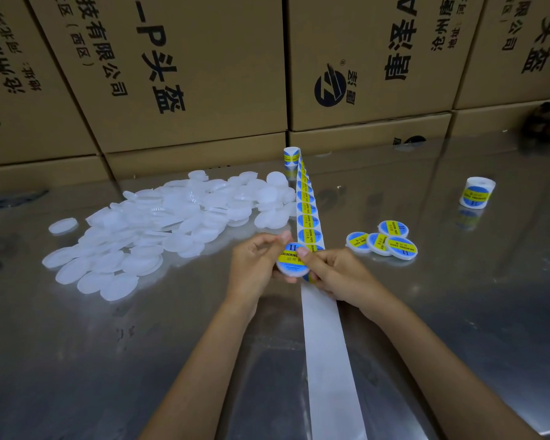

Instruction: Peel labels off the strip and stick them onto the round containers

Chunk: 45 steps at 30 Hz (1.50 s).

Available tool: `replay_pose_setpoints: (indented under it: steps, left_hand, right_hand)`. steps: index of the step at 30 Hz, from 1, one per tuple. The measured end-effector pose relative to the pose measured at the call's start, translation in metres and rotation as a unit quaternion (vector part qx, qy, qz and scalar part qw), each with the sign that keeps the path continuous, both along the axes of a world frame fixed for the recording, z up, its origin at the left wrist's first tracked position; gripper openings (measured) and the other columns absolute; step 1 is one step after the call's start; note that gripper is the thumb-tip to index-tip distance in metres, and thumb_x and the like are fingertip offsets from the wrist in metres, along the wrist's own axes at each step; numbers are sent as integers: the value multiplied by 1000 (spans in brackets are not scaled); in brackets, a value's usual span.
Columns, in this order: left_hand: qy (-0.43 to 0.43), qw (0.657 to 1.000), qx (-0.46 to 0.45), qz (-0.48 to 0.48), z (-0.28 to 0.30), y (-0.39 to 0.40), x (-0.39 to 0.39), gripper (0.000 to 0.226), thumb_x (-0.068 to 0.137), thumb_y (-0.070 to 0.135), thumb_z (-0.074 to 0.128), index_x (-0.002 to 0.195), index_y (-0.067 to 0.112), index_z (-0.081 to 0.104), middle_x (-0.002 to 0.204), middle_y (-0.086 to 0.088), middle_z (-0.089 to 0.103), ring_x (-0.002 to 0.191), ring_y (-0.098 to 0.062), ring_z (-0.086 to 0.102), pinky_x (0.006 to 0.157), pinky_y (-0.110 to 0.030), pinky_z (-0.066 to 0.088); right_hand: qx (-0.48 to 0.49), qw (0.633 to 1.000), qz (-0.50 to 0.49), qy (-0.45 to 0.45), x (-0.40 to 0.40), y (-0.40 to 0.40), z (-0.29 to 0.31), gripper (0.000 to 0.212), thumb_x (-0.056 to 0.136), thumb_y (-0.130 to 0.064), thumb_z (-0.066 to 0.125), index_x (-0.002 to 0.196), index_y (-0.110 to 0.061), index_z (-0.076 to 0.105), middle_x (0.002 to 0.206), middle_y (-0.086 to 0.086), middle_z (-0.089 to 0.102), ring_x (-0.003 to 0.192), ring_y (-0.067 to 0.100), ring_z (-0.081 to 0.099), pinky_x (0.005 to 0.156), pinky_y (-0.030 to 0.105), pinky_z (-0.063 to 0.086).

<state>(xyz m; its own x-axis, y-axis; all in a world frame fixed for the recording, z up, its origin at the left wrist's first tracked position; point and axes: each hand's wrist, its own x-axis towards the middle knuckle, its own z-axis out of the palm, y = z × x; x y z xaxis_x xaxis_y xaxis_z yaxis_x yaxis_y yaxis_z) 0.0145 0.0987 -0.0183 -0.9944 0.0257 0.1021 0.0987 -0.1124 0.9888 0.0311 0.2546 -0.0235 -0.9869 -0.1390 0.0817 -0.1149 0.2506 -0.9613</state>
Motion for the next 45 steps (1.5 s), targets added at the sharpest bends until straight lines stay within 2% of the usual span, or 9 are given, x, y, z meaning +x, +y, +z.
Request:
replay_pose_setpoints:
  steps: [8, 13, 17, 22, 28, 32, 35, 39, 45]
  left_hand:
    - [-15, 999, -18, 29, -4, 0, -4, 20, 103, 22, 55, 118, 15, 64, 87, -10, 77, 63, -21, 70, 50, -29, 58]
    - [11, 996, -63, 57, -10, 1, -8, 17, 103, 16, 53, 115, 14, 65, 82, -9, 75, 62, -19, 67, 51, -29, 57]
    - [60, 981, -158, 95, -19, -2, -11, 22, 100, 7, 50, 105, 21, 67, 80, -1, 73, 72, -16, 67, 64, -32, 59]
    - [103, 936, -303, 147, -25, -9, -17, 34, 91, -1, 49, 115, 13, 68, 100, 0, 71, 95, -17, 66, 86, -30, 53]
    - [80, 895, -400, 180, -23, -10, -49, 36, 98, 9, 51, 133, 7, 57, 133, -14, 57, 118, -29, 57, 98, -33, 42]
    - [88, 845, -503, 159, -18, -4, -74, 46, 98, 16, 51, 144, 9, 48, 142, -10, 53, 123, -34, 55, 98, -40, 44]
    - [83, 817, -552, 147, -16, 0, -89, 46, 100, 17, 52, 145, 10, 49, 140, -12, 57, 123, -34, 57, 98, -41, 46]
    - [92, 821, -539, 163, -17, -2, -101, 29, 101, 13, 50, 124, 4, 65, 122, -19, 67, 112, -37, 62, 93, -42, 48]
    - [145, 875, -418, 196, -19, -6, -86, 31, 103, 18, 51, 130, 11, 66, 124, -12, 70, 116, -31, 63, 99, -37, 48]
  right_hand:
    - [-182, 949, -241, -90, -12, 26, 6, 41, 104, -35, 47, 77, -7, 59, 53, 3, 53, 40, 11, 41, 42, 24, 39]
    - [-392, 870, -265, -143, -16, 45, 7, 32, 106, -24, 43, 85, -7, 59, 68, 5, 54, 56, 12, 46, 42, 17, 47]
    - [-446, 840, -264, -159, -16, 52, 8, 28, 104, -23, 44, 89, -7, 61, 79, 5, 55, 66, 13, 47, 56, 22, 50]
    - [-395, 874, -246, -143, -15, 47, 6, 22, 99, -16, 45, 94, -5, 64, 70, 4, 57, 57, 12, 47, 55, 24, 48]
    - [-178, 945, -266, -60, -19, 23, -2, 22, 95, -11, 45, 91, -2, 65, 58, 5, 55, 47, 12, 47, 48, 27, 46]
    - [-44, 965, -259, 25, -24, 10, -11, 18, 94, -11, 49, 89, -3, 64, 70, 5, 62, 67, 18, 57, 70, 42, 53]
    - [-27, 966, -254, 34, -28, 10, -13, 16, 93, -14, 51, 84, -9, 63, 69, 3, 62, 69, 20, 57, 73, 46, 53]
    - [-10, 965, -259, 37, -33, 10, -16, 17, 92, -17, 52, 80, -12, 62, 66, 1, 62, 66, 19, 58, 71, 44, 54]
    - [3, 964, -262, 36, -36, 11, -17, 18, 93, -20, 52, 82, -10, 62, 70, 6, 64, 69, 22, 60, 73, 47, 55]
